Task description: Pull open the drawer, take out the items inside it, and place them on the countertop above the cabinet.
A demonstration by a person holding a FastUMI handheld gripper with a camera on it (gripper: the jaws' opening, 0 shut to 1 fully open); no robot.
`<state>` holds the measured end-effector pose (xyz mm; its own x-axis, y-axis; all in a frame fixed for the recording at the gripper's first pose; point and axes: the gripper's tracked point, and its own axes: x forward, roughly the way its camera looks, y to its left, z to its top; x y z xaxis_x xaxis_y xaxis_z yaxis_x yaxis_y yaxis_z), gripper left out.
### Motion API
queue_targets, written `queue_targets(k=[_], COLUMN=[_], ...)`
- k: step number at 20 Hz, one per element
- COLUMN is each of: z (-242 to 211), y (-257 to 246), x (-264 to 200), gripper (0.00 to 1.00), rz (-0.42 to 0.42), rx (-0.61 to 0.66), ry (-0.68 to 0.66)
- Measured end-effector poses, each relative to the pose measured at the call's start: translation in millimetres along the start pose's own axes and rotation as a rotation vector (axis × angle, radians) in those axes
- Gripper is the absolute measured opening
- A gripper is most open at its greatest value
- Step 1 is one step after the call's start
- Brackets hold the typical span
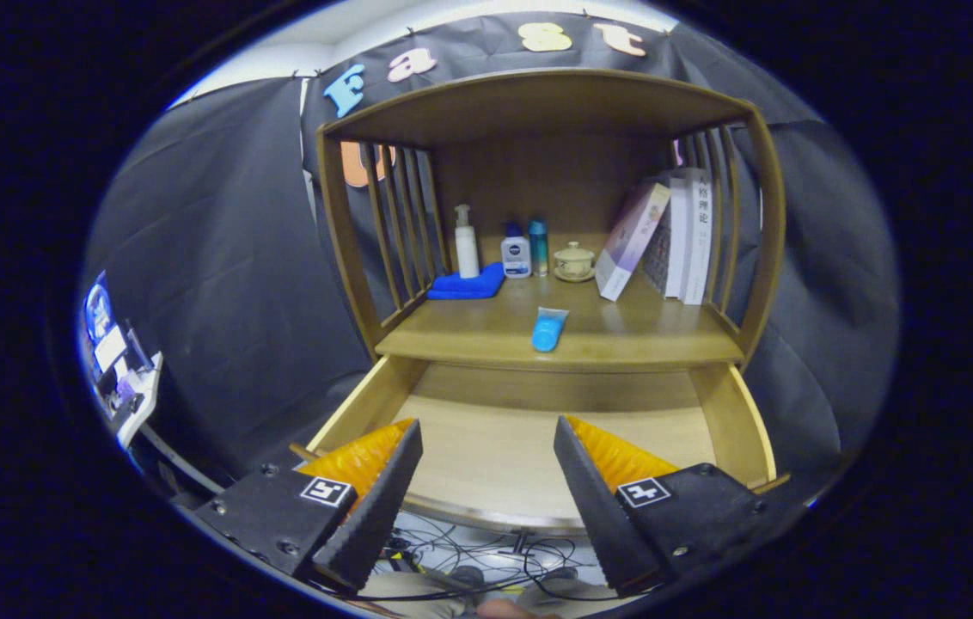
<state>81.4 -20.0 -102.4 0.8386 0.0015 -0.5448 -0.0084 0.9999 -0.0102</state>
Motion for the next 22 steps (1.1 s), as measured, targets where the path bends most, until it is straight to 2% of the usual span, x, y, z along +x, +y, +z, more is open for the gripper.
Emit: queue_targets(k=[2,4,13,18,22], z=[-21,-53,-148,-166,-163], y=[-1,-7,-27,-42,-44], x=[-11,-14,8,35,45], gripper=[0.98,0.99,1.0,1.0,1.0], rz=[-0.022,-0.047,-0.141,-0.197,-0.224], rx=[0.038,0.039,0.006,0.003,-0.018], ry=[-0.071,-0.085,-0.063,-0.094,-0.141])
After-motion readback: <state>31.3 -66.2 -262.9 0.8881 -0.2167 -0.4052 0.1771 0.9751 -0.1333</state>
